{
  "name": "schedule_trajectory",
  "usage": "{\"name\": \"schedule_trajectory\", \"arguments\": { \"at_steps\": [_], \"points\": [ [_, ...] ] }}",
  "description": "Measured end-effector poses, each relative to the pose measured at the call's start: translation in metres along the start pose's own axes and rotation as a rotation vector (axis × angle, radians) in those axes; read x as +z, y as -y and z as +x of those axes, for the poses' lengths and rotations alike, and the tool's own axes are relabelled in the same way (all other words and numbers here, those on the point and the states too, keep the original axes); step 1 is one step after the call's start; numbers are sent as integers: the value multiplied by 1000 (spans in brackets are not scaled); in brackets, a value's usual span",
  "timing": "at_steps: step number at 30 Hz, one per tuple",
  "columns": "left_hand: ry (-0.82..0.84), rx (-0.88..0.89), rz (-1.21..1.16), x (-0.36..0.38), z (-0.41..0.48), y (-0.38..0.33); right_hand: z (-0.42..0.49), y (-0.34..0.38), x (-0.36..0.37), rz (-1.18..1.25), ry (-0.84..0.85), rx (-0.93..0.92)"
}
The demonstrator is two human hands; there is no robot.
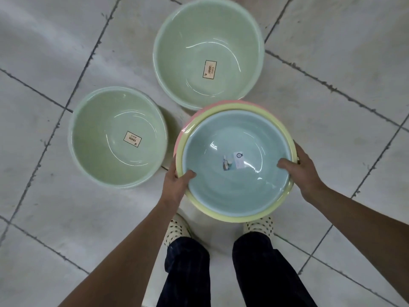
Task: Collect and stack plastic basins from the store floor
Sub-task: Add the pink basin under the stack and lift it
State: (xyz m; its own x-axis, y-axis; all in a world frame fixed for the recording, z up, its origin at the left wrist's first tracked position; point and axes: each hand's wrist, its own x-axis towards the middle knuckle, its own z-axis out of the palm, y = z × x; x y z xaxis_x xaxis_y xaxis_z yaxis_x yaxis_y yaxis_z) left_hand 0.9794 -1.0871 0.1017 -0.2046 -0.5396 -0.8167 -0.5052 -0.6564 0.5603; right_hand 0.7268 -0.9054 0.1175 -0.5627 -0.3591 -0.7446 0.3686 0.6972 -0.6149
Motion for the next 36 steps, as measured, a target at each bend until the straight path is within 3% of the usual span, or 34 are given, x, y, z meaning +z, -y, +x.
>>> {"name": "schedule_trajectory", "arguments": {
  "at_steps": [20,29,36],
  "points": [
    [9,71,42,14,43,48,35,-57,8,66,17,-80],
    [-6,92,-38,9,-5,30,-10,-16,-7,35,84,-128],
    [-22,122,-70,-34,-69,-21,-62,59,-4,-26,124,-167]
  ]
}}
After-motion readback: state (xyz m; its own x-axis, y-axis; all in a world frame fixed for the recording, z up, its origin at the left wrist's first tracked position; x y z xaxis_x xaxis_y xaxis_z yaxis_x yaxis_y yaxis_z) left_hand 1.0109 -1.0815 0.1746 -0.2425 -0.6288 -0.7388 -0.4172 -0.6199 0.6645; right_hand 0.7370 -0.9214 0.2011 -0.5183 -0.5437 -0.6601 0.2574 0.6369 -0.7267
